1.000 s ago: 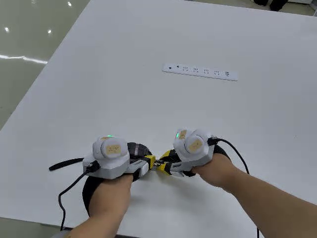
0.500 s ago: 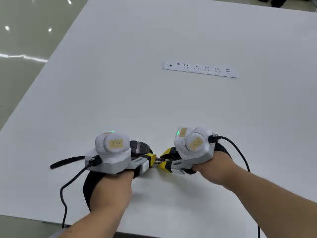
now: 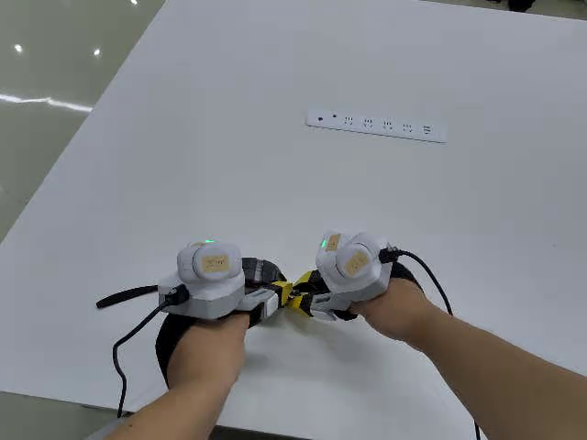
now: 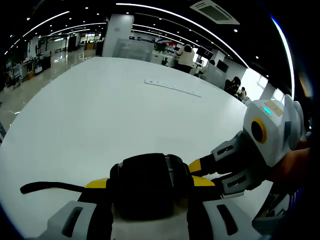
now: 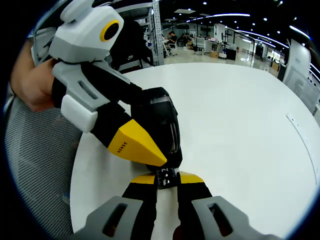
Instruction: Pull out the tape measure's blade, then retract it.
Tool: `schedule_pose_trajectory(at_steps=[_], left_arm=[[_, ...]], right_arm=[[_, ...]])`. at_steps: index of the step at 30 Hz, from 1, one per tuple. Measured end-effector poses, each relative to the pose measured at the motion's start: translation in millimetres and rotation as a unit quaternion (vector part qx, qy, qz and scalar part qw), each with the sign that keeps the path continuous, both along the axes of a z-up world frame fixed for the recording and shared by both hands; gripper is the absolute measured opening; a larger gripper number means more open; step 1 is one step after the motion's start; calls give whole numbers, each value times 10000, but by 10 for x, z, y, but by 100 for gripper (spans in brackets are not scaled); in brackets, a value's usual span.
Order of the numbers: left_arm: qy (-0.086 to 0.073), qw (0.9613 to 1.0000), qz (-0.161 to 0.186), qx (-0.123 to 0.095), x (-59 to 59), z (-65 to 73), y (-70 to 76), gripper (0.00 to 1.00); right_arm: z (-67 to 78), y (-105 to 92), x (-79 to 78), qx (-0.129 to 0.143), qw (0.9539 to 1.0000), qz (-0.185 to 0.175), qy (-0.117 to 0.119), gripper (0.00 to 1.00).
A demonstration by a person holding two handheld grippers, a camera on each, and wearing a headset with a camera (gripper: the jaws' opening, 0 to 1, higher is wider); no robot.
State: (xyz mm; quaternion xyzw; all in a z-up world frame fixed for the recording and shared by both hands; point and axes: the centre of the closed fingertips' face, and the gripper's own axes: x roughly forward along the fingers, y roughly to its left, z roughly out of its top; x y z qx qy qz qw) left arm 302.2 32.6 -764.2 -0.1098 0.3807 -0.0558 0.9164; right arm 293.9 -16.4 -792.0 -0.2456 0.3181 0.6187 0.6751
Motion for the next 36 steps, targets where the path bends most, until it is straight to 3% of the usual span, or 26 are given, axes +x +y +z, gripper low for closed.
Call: schedule_pose_trajectory(at_steps=[21,25,27,36], left_arm=[[-72,9999,-16,-118,5,0,-2,59],[-90,9999,-32,-144,0,-2,-1,60],[-103,9998,-25,-169,-2,6,-5,60],[-97,9997,-107,-176,-1,10,-6,61]], right_arm=[[3,-16,0,-14,9998,-184,120,12],[9,-23,-13,-7,9998,-177,97,13],[-5,-58,-18,-120,9999,-95,-26,13],[17,-100,-2,-69,9998,-209,-4,16]])
